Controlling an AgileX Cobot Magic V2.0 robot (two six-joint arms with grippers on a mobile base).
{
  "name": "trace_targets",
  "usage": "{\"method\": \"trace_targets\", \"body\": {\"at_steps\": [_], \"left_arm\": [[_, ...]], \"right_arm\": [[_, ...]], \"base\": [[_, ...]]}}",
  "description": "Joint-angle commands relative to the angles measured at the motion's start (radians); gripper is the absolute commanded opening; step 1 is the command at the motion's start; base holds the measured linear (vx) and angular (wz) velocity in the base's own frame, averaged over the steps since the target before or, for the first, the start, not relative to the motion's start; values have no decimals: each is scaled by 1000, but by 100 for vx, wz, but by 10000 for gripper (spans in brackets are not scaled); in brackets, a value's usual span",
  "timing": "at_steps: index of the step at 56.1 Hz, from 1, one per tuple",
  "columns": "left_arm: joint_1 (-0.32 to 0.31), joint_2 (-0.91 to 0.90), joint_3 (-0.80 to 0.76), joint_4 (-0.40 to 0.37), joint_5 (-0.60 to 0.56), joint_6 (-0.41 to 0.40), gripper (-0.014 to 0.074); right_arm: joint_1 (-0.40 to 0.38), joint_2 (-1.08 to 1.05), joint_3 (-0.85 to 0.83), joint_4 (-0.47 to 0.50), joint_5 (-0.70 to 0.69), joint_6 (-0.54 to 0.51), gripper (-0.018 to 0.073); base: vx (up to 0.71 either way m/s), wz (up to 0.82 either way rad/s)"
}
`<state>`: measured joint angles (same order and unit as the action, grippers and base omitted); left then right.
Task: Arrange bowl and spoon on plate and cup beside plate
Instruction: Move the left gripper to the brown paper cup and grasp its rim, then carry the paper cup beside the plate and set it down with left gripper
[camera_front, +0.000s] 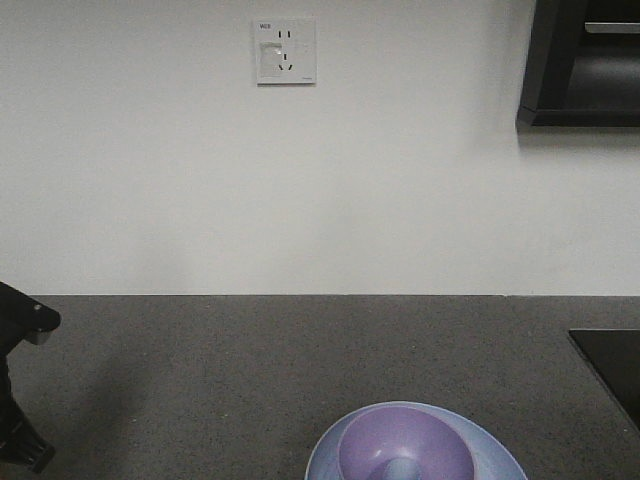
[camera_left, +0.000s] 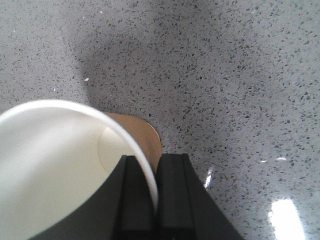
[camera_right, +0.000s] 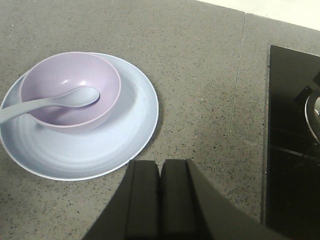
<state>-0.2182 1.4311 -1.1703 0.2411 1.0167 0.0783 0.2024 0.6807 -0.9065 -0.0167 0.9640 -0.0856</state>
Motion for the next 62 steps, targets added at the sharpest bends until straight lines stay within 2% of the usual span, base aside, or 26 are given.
{"method": "trace_targets", "body": {"at_steps": [1,11,15,32,43,54,62], "left_arm": [[-19,-57,-28,-35,-41,28,-8],[-113,-95,-73,-182,-38,235,-8],[-162,-95,-109,-246,-39,269,-6],[-350,5,-254,-359,-11,273,-6],[-431,91,-324,-394,2,272,-6],[-475,152,-374,-391,61,269,-6],[-476,169,-375,-391,81,257,-6]], "right_arm": [[0,2,-24,-4,-62,-7,-8],[0,2,-24,-1,-62,-6,-8],[0,2,-24,-1,-62,-6,-8],[0,2,-24,-1,-62,-6,-8],[0,2,-24,-1,-60,-7,-8],[0,2,-24,-2,-51,-7,-8],[0,2,-24,-2,-41,-7,-8]], "base": [[0,0],[0,0],[0,0],[0,0],[0,0],[0,0],[0,0]]}}
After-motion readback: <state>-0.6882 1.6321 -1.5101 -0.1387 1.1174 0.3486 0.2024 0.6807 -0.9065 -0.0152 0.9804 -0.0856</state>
